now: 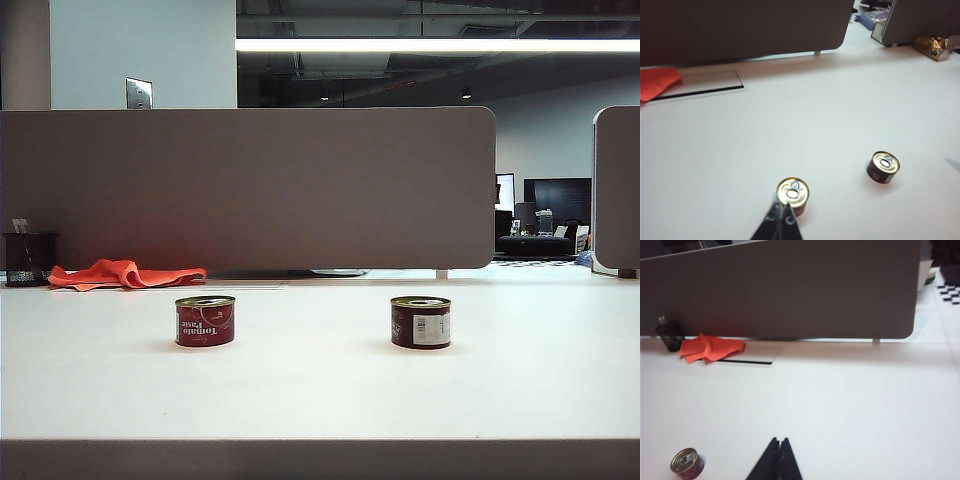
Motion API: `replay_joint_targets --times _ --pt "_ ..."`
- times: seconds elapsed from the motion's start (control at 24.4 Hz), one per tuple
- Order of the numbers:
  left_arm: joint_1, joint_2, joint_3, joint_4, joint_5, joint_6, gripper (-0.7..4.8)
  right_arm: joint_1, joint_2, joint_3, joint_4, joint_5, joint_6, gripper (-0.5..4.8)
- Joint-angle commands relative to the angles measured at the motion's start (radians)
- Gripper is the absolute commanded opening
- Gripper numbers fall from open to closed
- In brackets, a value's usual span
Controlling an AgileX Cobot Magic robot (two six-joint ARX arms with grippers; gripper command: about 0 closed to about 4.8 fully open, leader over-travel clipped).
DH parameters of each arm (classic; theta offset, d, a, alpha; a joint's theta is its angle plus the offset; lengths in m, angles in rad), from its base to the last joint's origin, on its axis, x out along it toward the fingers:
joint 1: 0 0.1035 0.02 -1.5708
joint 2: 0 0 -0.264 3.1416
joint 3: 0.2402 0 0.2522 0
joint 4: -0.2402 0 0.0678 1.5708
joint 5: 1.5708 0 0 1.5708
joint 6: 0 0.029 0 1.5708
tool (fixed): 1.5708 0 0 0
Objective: Stack a can of tomatoes on the right onto the can of tomatoes on the left.
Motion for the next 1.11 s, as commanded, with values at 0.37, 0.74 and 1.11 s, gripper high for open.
replay_joint_targets --times 0.37,0.74,1.11 --pt "0.001 0.033 0.017 0.006 -0.06 0.002 1.65 0.203 0.415 0.134 -0.109 0.124 -0.17 0.72" --pt "0.001 0.06 0.018 0.007 0.017 -0.076 1.94 0.293 0.644 0.134 0.014 0.128 -0.165 4.79" --pt "0.001 0.066 0.018 0.007 0.031 -0.075 1.94 0.354 0.824 0.184 0.011 0.152 -0.155 4.79"
